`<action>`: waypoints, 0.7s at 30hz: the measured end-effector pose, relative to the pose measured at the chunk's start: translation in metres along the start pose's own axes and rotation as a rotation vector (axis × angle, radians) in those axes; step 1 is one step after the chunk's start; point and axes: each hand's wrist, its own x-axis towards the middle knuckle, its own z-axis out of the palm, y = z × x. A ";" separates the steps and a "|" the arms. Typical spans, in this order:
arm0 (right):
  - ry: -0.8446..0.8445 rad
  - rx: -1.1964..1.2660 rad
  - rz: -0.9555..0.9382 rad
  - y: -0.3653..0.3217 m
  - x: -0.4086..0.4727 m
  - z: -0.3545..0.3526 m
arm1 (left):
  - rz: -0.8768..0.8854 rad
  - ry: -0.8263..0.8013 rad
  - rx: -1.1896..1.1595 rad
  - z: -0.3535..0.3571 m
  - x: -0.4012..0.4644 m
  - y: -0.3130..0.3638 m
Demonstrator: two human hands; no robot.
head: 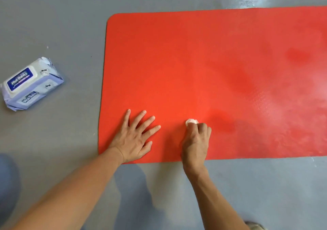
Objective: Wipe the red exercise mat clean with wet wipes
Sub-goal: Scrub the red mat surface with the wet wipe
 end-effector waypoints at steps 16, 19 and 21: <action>-0.198 0.108 -0.035 0.001 0.049 -0.003 | -0.162 -0.407 -0.192 -0.082 0.039 0.008; -0.308 0.092 -0.325 -0.021 0.003 0.007 | -0.213 -0.293 -0.201 -0.069 0.034 0.011; -0.350 0.095 -0.439 -0.013 0.011 0.005 | -0.220 -0.146 -0.183 -0.059 0.030 0.011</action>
